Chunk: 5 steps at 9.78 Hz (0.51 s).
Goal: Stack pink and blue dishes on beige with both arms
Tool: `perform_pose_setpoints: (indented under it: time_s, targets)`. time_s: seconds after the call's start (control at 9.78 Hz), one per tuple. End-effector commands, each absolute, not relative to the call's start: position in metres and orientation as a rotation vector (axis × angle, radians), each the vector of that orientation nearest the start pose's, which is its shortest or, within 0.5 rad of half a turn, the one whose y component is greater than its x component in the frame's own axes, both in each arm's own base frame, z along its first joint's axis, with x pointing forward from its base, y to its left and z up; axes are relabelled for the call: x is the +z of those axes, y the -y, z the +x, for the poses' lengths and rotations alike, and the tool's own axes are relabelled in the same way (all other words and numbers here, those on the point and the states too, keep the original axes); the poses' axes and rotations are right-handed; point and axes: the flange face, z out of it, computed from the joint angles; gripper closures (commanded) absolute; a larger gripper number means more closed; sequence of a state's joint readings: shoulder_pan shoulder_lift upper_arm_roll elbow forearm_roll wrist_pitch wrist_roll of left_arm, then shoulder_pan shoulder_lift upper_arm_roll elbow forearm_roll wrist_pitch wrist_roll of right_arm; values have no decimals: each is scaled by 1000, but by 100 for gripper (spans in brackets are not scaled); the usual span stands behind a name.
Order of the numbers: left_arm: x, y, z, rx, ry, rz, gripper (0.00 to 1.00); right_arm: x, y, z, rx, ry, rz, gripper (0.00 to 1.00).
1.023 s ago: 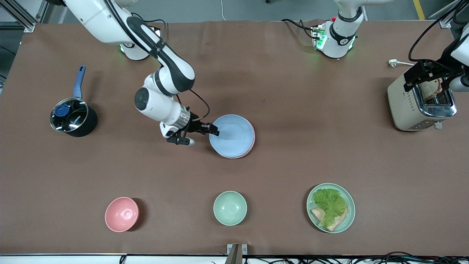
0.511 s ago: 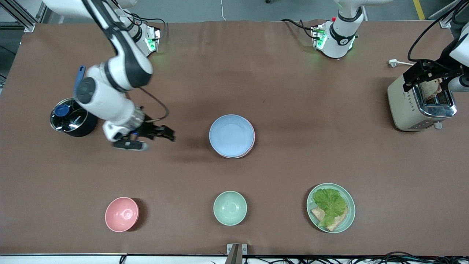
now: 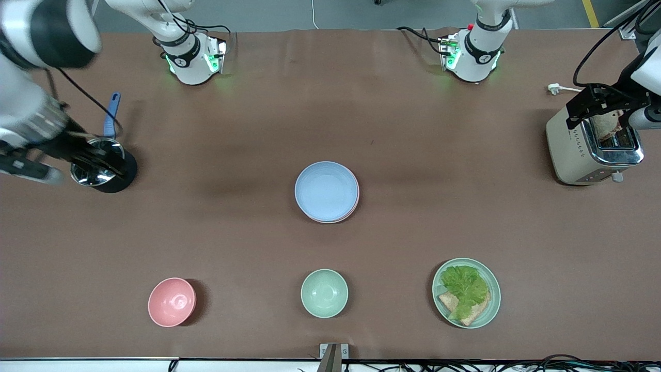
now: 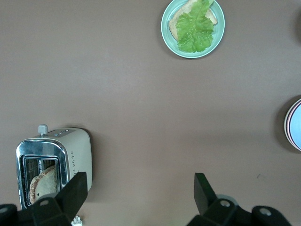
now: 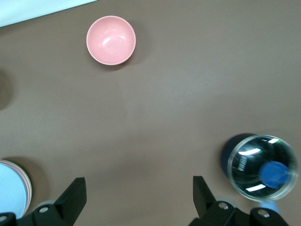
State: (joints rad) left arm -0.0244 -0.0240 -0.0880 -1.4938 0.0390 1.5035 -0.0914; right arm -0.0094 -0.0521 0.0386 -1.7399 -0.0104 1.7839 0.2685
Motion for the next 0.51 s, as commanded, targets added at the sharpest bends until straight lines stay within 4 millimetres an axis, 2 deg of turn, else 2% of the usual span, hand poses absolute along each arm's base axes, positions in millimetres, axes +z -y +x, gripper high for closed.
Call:
perform_pose_setpoints:
  time_s: [0.0, 0.1, 0.41]
  targets:
    - [655, 61, 541, -38, -28, -3180, 0, 658, 0, 543, -105, -325, -3137, 0]
    - [654, 62, 541, -33, -16, -3181, 0, 675, 10, 539, -118, -353, -3129, 0]
    - [654, 60, 543, -32, -29, -3168, 0, 690, 15, 535, -122, -363, -3123, 0]
